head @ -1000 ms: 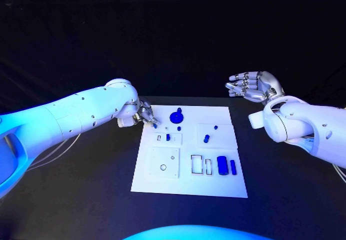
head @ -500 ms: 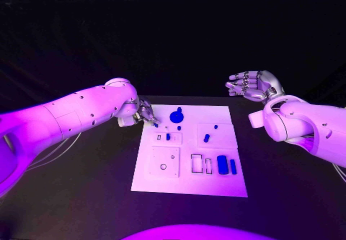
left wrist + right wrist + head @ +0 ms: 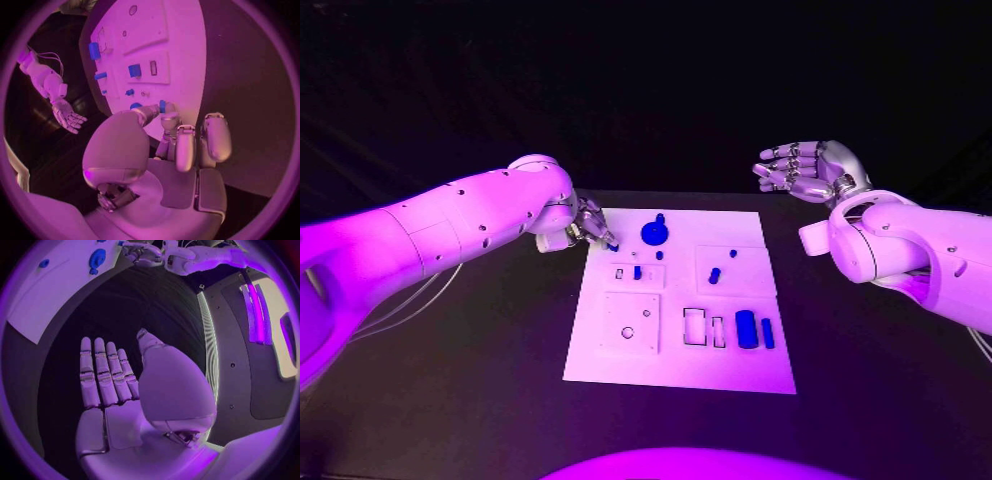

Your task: Assemble the parts on the task board

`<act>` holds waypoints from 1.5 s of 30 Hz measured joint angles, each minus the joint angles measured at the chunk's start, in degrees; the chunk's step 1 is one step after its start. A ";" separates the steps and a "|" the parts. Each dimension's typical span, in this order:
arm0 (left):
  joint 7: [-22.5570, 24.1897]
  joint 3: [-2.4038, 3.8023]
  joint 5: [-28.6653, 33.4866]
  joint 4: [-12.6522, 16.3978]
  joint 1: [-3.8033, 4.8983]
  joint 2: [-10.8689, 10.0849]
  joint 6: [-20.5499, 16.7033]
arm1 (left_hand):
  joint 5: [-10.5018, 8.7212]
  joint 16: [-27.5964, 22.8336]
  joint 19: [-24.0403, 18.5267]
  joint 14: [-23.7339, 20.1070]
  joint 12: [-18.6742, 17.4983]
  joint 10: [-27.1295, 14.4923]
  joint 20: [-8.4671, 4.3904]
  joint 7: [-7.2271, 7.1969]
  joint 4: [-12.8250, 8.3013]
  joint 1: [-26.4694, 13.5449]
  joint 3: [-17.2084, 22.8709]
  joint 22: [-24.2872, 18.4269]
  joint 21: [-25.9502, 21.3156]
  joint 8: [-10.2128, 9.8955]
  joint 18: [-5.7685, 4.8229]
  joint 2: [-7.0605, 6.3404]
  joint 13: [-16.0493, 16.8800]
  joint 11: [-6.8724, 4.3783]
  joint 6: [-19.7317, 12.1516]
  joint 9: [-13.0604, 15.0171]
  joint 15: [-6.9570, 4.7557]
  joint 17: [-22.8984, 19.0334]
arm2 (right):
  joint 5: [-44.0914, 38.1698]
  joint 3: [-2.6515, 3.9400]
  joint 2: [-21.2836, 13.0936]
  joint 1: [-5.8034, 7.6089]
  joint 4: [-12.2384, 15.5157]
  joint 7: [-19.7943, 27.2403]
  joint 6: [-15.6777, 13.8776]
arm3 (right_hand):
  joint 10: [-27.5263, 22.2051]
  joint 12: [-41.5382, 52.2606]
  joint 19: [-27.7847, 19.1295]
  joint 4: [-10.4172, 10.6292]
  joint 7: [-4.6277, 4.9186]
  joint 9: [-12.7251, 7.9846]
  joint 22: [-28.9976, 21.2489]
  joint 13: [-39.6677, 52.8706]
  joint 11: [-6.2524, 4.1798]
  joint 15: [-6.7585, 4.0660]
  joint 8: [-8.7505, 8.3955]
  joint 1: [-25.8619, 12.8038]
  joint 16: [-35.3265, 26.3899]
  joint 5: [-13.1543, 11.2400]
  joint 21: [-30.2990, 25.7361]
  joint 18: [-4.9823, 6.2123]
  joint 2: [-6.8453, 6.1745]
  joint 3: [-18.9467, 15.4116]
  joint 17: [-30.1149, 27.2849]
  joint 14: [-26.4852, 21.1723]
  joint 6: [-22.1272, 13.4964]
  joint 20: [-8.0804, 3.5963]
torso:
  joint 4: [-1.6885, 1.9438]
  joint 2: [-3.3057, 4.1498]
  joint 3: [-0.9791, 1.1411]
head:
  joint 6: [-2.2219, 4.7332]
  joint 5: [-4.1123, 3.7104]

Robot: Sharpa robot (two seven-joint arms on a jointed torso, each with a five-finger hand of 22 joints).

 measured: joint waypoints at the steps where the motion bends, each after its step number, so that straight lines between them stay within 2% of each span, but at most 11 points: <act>1: 0.00 -0.01 0.39 0.14 0.00 -0.13 -0.14 | 0.00 0.00 0.01 0.00 0.00 0.01 -0.01 0.00 -0.09 -1.66 1.00 0.12 0.00 0.01 0.00 -0.03 0.02 0.01 0.00 0.01 0.00 0.00 | 0.00 0.00 -0.01 0.00 0.00 0.00 0.00 | 0.00 0.00 0.01 0.00 0.00 0.00 -0.01 0.00 0.00 0.00 0.00 0.00 0.00 0.00 0.00 0.00 0.00 0.00 -0.01 0.00 0.00 0.00 | 0.02 -0.01 0.01 | -0.03 0.02; 5: -0.17 -0.02 2.89 1.19 0.00 -0.98 -0.71 | 0.00 0.00 0.03 0.00 0.01 0.02 -0.02 -0.01 -3.47 -5.61 5.83 1.23 0.01 1.18 -0.01 -0.66 0.57 0.01 0.02 1.06 -0.01 0.00 | 0.00 0.00 -0.06 0.00 0.00 -0.01 0.01 | 0.00 0.00 0.01 0.00 -0.03 0.00 -0.02 0.00 0.00 0.00 0.00 0.00 0.00 0.00 0.00 0.00 0.00 0.00 -0.02 0.00 0.03 0.00 | 0.03 -0.05 0.02 | -0.05 0.16; 10: -0.46 0.01 5.99 3.25 0.01 -2.28 -1.20 | 0.01 0.01 0.35 0.19 0.34 0.03 -0.32 -0.03 -5.19 -7.99 7.55 2.30 0.06 1.54 -0.01 -0.64 1.39 0.00 0.05 1.29 -0.19 0.00 | 0.00 -0.01 -0.15 0.00 0.04 0.03 0.02 | 0.00 0.00 0.00 0.00 -0.03 -0.01 -0.06 0.00 0.00 0.00 0.00 0.00 0.00 0.00 0.00 0.00 0.00 0.00 -0.04 0.00 0.04 0.00 | 0.03 -0.06 0.04 | -0.02 0.27; 15: -0.70 0.09 8.04 5.70 0.04 -3.74 -1.22 | 0.02 0.01 0.63 0.19 0.51 0.41 -0.61 -0.12 -5.20 -8.55 7.55 2.86 0.28 1.87 -0.02 -0.70 1.75 -0.01 0.16 1.32 -0.20 0.00 | 0.00 -0.02 -0.25 0.00 0.06 0.06 0.01 | 0.00 0.00 0.00 0.00 -0.03 -0.01 -0.06 0.00 0.00 0.00 0.00 0.00 0.00 0.00 0.00 0.00 0.00 0.00 -0.06 0.00 0.04 0.00 | 0.00 -0.06 0.07 | 0.07 0.36; 16: -0.76 0.10 8.38 6.35 0.05 -4.10 -1.17 | 0.07 0.01 0.63 0.19 0.51 0.41 -0.61 -0.15 -6.80 -9.67 9.17 2.91 0.55 2.19 -0.02 -0.50 1.78 -0.01 0.19 2.61 -0.20 0.00 | 0.00 -0.02 -0.28 0.00 0.06 0.07 0.01 | 0.00 0.00 0.00 0.00 -0.04 -0.02 -0.07 0.00 0.00 0.00 0.00 0.00 0.00 0.00 0.00 0.00 0.00 0.00 -0.06 0.00 0.04 0.00 | -0.01 -0.07 0.08 | 0.09 0.38; 19: -0.86 0.12 8.90 7.87 0.07 -4.88 -0.97 | 0.07 0.01 0.65 0.20 0.59 0.61 -0.61 -0.23 -7.16 -10.46 9.52 3.26 0.55 2.19 -0.02 -0.58 2.23 -0.20 0.27 2.61 -0.21 0.00 | 0.00 -0.02 -0.33 0.00 0.06 0.07 0.00 | 0.00 0.00 0.01 0.00 -0.03 -0.02 -0.07 0.00 0.00 0.00 0.00 0.00 0.00 0.00 0.00 0.00 0.00 0.00 -0.07 0.00 0.04 -0.01 | -0.01 -0.07 0.08 | 0.12 0.43; 22: -0.96 0.06 8.85 9.48 0.08 -5.59 -0.73 | 2.51 0.01 0.65 0.20 1.50 0.63 -0.62 -0.32 -7.31 -12.04 9.38 3.85 0.55 2.64 -0.02 -0.51 2.78 -0.21 0.38 3.42 -0.22 0.00 | 0.00 -0.03 -0.34 0.00 0.06 0.07 -0.01 | 0.00 0.00 0.02 0.00 -0.04 -0.02 -0.07 0.00 0.00 0.00 0.00 0.00 0.00 0.00 0.00 0.00 0.00 0.00 -0.07 0.00 0.04 -0.01 | 0.00 -0.07 0.08 | 0.12 0.52; 29: -1.03 -0.66 6.43 12.22 0.08 -6.65 -1.60 | 6.78 0.01 1.11 0.47 2.72 2.56 -1.08 -0.73 -8.61 -14.19 8.10 3.99 0.56 2.66 -0.03 -0.25 4.72 -0.72 2.02 4.24 -0.52 0.00 | 0.00 -0.05 -0.33 -0.02 0.01 0.09 -0.01 | 0.00 0.00 0.00 0.00 -0.04 -0.02 -0.07 0.00 0.00 0.00 0.00 0.00 0.00 0.00 0.00 0.00 0.00 0.00 -0.07 0.00 0.04 0.00 | 0.03 -0.04 0.03 | 0.09 0.76; 30: -1.03 -0.86 6.00 12.52 0.08 -6.78 -1.84 | 7.12 0.01 1.15 0.47 2.98 2.67 -1.13 -0.74 -10.70 -14.84 10.22 4.09 0.56 2.83 -0.03 -0.73 5.02 -0.81 2.18 4.58 -0.52 0.00 | 0.00 -0.05 -0.32 -0.03 0.00 0.09 -0.01 | 0.00 0.00 0.00 0.00 -0.04 -0.02 -0.07 0.00 0.00 0.00 0.00 0.00 0.00 0.00 0.00 0.00 0.00 0.00 -0.07 0.00 0.04 0.00 | 0.04 -0.03 0.02 | 0.08 0.79; 35: -1.03 -1.60 2.60 14.10 0.03 -7.24 -3.34 | 7.16 0.01 1.16 0.47 3.01 3.18 -1.14 -0.81 -10.72 -15.05 10.23 4.46 0.56 3.31 -0.03 -0.94 5.52 -0.72 2.51 4.58 -0.52 0.00 | 0.00 -0.07 -0.31 -0.12 -0.02 0.10 0.00 | 0.00 0.00 0.00 0.00 -0.04 -0.02 -0.07 0.00 0.00 0.00 0.00 0.00 0.00 0.00 0.00 0.00 0.00 0.00 -0.07 0.00 0.04 0.00 | 0.07 0.00 -0.04 | -0.07 0.92; 45: -1.14 -2.12 -1.69 15.98 -0.09 -7.28 -4.97 | 7.62 0.01 1.37 0.47 3.84 3.19 -1.33 -0.82 -10.72 -15.50 10.22 4.46 1.21 3.31 -0.03 -0.50 6.24 -0.72 2.53 4.58 -0.53 0.00 | 0.00 -0.07 -0.31 -0.28 -0.03 0.14 0.00 | 0.00 0.00 0.00 0.00 -0.04 -0.02 -0.24 0.00 0.00 0.00 0.00 0.00 0.00 0.00 0.00 0.00 0.00 0.00 -0.12 0.00 0.05 0.00 | 0.00 0.07 -0.12 | -0.25 1.14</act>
